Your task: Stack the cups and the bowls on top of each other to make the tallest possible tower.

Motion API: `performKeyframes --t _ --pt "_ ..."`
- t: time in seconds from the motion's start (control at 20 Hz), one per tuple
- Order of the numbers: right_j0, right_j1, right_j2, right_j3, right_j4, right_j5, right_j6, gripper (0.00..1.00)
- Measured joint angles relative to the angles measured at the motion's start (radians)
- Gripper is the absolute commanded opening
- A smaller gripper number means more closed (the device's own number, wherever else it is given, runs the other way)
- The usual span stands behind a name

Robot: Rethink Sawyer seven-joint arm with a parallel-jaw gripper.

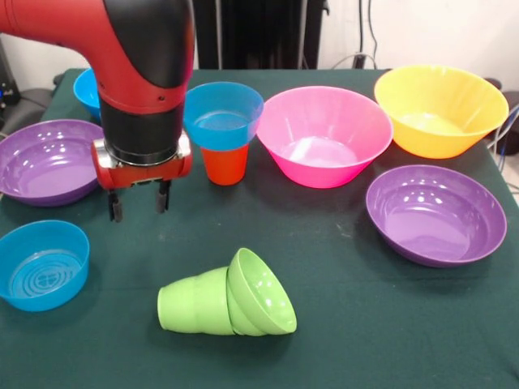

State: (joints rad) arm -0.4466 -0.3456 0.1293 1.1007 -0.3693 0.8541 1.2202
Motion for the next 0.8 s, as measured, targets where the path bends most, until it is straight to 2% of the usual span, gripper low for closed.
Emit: performKeyframes --t 0.8 --pt "0.0 -0.059 0.034 -0.03 0.093 0.028 0.0 1.0"
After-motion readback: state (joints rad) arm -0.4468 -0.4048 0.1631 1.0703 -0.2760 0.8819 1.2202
